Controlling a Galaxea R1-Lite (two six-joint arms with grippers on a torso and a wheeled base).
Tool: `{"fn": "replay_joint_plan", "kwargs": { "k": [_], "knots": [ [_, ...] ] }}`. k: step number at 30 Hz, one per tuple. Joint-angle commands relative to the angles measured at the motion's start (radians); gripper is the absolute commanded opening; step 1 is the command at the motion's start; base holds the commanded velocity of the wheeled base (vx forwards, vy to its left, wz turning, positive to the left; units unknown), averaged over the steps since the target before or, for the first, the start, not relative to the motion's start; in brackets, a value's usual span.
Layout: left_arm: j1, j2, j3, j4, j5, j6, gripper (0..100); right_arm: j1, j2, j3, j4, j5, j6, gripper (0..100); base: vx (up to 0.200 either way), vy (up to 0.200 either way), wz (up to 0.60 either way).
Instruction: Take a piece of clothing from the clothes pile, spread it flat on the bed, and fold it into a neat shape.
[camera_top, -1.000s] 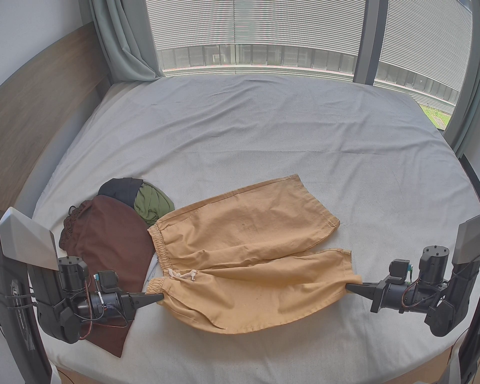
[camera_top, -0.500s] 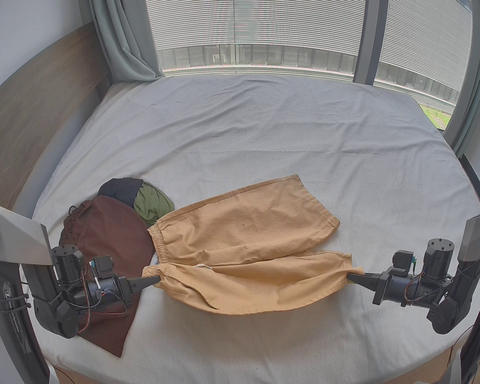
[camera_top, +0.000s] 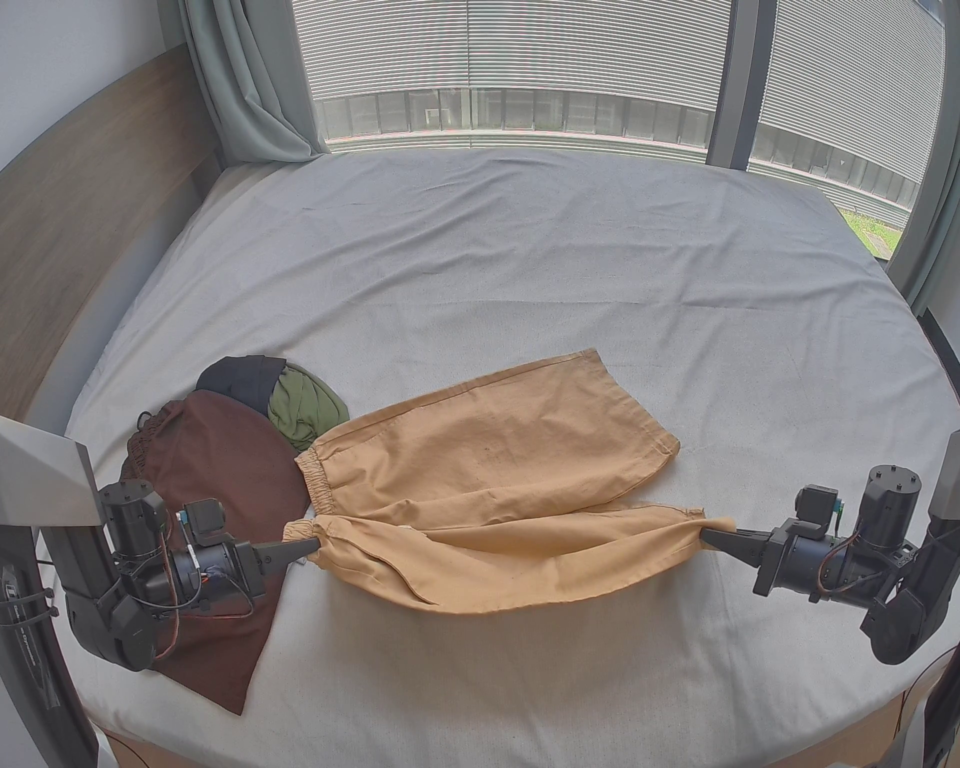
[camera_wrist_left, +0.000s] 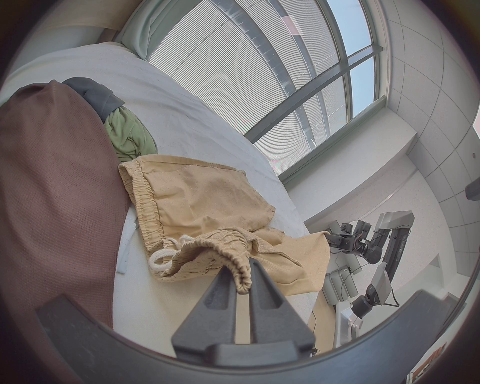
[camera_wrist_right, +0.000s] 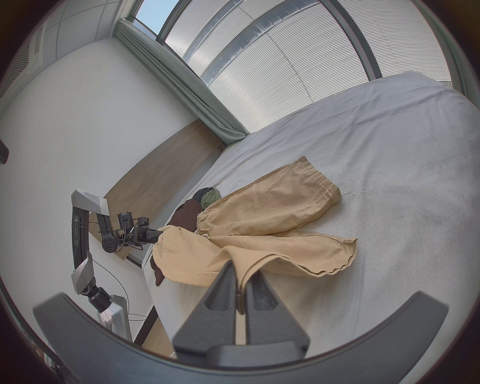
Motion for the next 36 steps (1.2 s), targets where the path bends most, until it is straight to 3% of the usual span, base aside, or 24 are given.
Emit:
{"fn": "replay_joint_plan", "kwargs": {
  "k": [1, 36],
  "knots": [
    [0.003, 0.004, -0.012, -0.002, 0.009, 0.000, 0, 0.000, -0.011, -0.008, 0.000, -0.001, 0.001, 0, 0.000, 0.000, 0.00],
    [0.017, 0.002, -0.032, -0.002, 0.019, -0.003, 0, 0.034, -0.057, -0.094, 0.000, -0.062, 0.054, 0, 0.000, 0.000, 0.00]
  ]
}}
